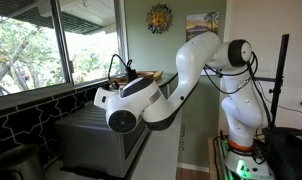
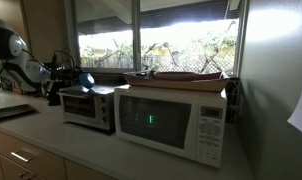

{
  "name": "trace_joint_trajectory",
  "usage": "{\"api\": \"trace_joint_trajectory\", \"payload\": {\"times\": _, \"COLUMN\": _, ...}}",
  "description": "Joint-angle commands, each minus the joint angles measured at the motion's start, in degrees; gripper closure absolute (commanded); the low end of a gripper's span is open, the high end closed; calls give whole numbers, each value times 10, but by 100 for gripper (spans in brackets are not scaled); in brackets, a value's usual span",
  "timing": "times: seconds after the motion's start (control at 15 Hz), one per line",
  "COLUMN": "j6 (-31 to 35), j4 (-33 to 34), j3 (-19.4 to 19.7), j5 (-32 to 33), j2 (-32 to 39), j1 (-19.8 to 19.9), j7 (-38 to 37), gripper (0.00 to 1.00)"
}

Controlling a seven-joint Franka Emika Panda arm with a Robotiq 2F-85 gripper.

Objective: Turn the blue bowl over

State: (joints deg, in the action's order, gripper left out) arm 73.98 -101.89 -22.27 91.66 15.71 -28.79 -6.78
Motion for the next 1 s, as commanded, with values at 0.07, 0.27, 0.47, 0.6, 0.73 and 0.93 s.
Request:
{"api": "trace_joint_trajectory", "payload": {"times": 0.07, "j6": -6, "j4": 10, "j3": -5, "j5": -8, "j2": 14, "j1": -2, "j7": -1, "gripper": 66}}
{"api": "trace_joint_trajectory", "payload": {"times": 0.27, "j6": -3, "j4": 12, "j3": -5, "j5": -8, "j2": 16, "j1": -1, "j7": 0, "gripper": 48}}
{"api": "trace_joint_trajectory", "payload": {"times": 0.47, "j6": 9, "j4": 21, "j3": -4, "j5": -13, "j2": 12, "j1": 6, "j7": 6, "gripper": 32}}
{"api": "trace_joint_trajectory", "payload": {"times": 0.6, "j6": 30, "j4": 38, "j3": -4, "j5": -31, "j2": 8, "j1": 16, "j7": 12, "gripper": 16}}
{"api": "trace_joint_trajectory", "payload": {"times": 0.73, "j6": 59, "j4": 61, "j3": -4, "j5": -60, "j2": 6, "j1": 27, "j7": 22, "gripper": 2}}
{"api": "trace_joint_trajectory", "payload": {"times": 0.93, "j6": 101, "j4": 96, "j3": -1, "j5": -127, "j2": 7, "j1": 44, "j7": 47, "gripper": 0}}
